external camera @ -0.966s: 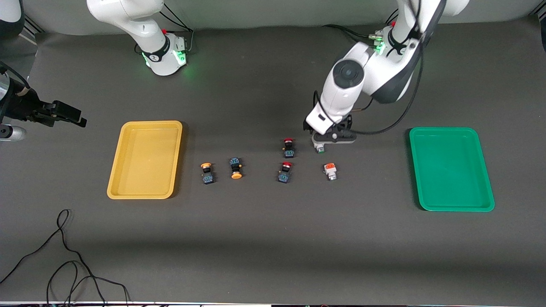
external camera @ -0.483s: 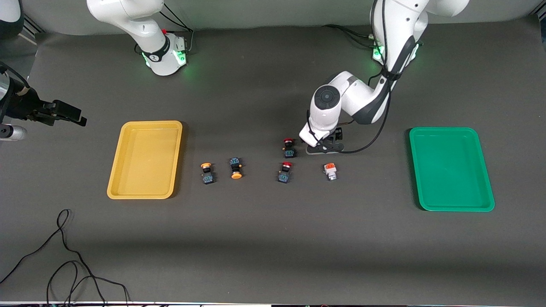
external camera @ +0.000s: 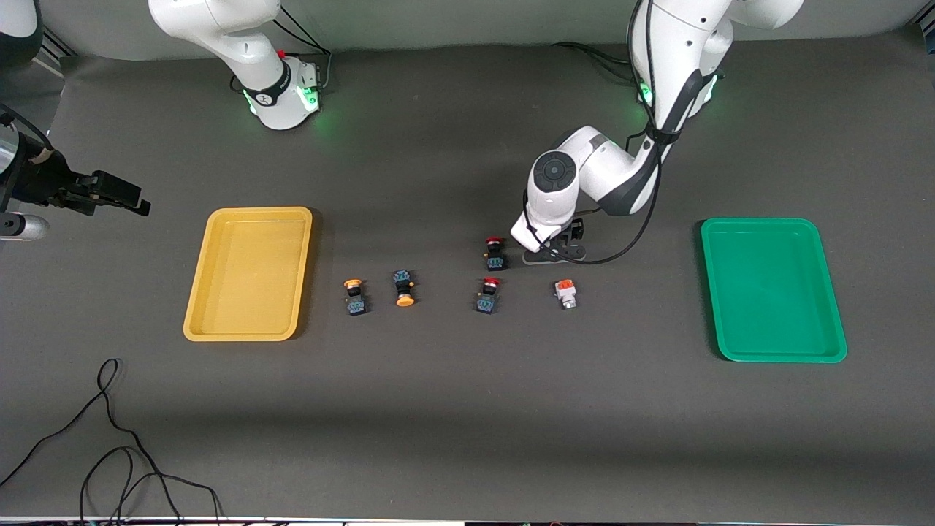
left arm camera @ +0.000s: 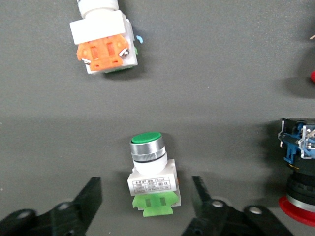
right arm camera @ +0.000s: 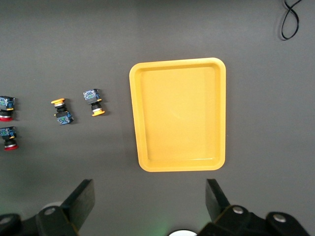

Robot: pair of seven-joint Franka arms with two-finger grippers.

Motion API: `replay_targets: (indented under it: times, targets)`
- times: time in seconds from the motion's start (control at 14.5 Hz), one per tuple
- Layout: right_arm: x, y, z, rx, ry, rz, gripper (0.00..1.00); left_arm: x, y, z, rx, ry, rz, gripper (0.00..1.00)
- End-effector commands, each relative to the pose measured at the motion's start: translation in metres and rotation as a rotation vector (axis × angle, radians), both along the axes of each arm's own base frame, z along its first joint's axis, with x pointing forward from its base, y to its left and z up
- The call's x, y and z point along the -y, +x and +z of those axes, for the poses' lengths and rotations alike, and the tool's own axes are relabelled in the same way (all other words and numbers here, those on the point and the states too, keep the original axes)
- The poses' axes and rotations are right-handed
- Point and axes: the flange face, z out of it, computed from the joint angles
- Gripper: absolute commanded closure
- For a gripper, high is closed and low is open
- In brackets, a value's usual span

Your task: Place green and yellow buttons in trays

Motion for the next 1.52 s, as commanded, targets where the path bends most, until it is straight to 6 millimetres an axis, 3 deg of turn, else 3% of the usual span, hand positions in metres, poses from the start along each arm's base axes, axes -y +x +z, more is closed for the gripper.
replay_targets:
  times: [0.0,0.21,0.34,0.48,0.62,0.76,0.9,1.03,1.17,1.31,1.45]
  targets:
    - [-0.011,0.003,0.006,0.008,0.039,-0.006,0.00,0.001,0.000,-0.003,0.014,0.013,0.012,0.54]
    - [-0.063,0.019,-0.013,0.008,0.059,-0.072,0.00,0.000,0.003,-0.001,0.016,0.013,0.019,0.75]
    - [-0.094,0.028,-0.039,-0.019,0.046,-0.037,0.00,0.002,0.010,0.013,0.030,0.010,0.055,0.81]
    - [-0.125,0.032,-0.078,-0.031,0.033,-0.052,0.01,-0.002,0.036,0.067,0.074,-0.014,0.099,0.82]
    - [-0.160,0.026,-0.127,-0.007,0.029,-0.049,0.00,-0.028,0.067,0.130,0.049,-0.007,0.160,0.82]
    - [-0.182,0.019,-0.176,0.013,0.018,-0.052,0.00,-0.050,0.086,0.179,-0.011,-0.073,0.157,0.82]
    - [-0.197,0.015,-0.218,0.037,0.010,-0.037,0.00,-0.108,0.103,0.213,-0.031,-0.088,0.158,0.82]
    - [-0.202,0.022,-0.254,0.029,-0.012,-0.035,0.00,-0.176,0.116,0.227,-0.080,-0.079,0.120,0.82]
    - [-0.221,0.022,-0.286,0.043,-0.027,-0.008,0.00,-0.258,0.131,0.231,-0.113,-0.081,0.068,0.82]
    - [-0.223,0.029,-0.325,0.063,-0.045,-0.011,0.00,-0.340,0.142,0.227,-0.117,-0.089,0.029,0.82]
    - [-0.224,0.034,-0.360,0.094,-0.057,0.001,0.00,-0.392,0.150,0.205,-0.116,-0.064,-0.026,0.81]
